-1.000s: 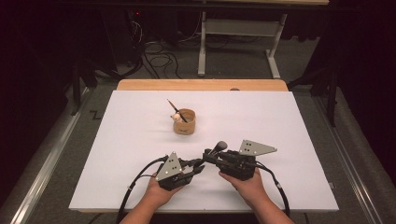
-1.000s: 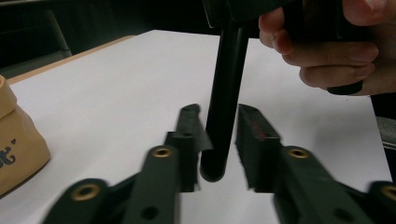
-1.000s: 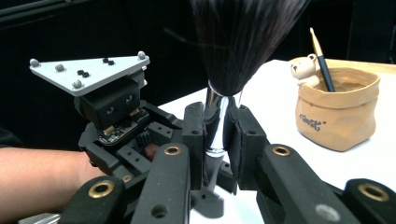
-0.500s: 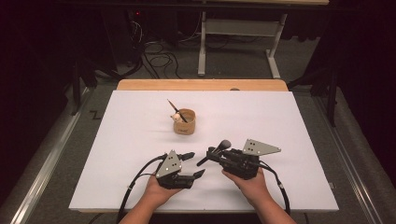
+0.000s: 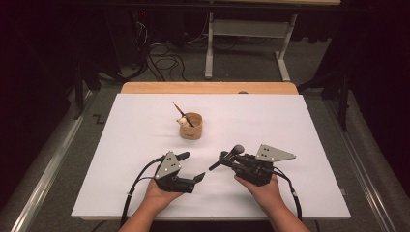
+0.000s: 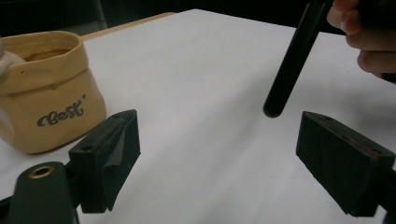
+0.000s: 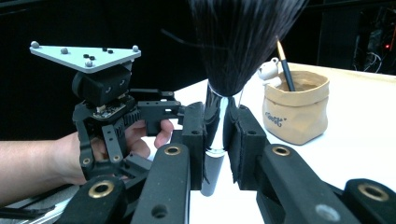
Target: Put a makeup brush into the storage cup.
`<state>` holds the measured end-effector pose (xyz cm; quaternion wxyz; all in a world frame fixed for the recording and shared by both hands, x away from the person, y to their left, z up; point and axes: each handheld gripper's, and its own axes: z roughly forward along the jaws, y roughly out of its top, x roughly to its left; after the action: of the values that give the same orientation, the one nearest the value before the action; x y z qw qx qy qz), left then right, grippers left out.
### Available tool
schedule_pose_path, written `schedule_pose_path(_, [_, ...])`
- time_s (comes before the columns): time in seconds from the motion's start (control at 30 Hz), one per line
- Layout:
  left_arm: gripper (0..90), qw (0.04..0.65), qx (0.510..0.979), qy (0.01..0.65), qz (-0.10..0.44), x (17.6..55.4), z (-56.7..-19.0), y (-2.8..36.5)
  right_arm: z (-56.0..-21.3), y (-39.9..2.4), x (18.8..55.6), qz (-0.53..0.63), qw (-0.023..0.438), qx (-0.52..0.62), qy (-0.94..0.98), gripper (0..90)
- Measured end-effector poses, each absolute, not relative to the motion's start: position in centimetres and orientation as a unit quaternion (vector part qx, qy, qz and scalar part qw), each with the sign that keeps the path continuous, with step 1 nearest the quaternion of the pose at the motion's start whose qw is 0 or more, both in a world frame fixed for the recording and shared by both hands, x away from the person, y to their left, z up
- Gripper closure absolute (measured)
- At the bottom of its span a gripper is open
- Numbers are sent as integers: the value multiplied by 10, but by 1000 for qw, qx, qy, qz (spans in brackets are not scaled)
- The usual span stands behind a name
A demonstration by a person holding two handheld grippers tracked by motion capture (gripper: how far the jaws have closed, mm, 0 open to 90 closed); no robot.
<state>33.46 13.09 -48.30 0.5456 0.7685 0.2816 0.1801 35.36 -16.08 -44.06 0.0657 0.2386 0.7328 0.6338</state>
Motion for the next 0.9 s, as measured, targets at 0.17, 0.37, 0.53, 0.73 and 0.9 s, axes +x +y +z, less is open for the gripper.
schedule_pose_path(0.17, [84, 539, 764, 302, 187, 339, -484, 140, -441, -167, 355, 634, 71, 244, 731, 794])
schedule_pose_path(0.37, [27, 533, 758, 316, 201, 341, -480, 151, -440, -172, 356, 633, 80, 250, 728, 794])
schedule_pose_path(0.53, [8, 530, 755, 323, 213, 341, -478, 160, -441, -175, 358, 631, 89, 259, 726, 793])
schedule_pose_path(0.73, [3, 517, 758, 330, 223, 343, -479, 167, -441, -180, 360, 631, 100, 265, 723, 793])
schedule_pose_path(0.9, [3, 511, 755, 340, 231, 344, -478, 178, -438, -187, 360, 633, 113, 266, 718, 794])
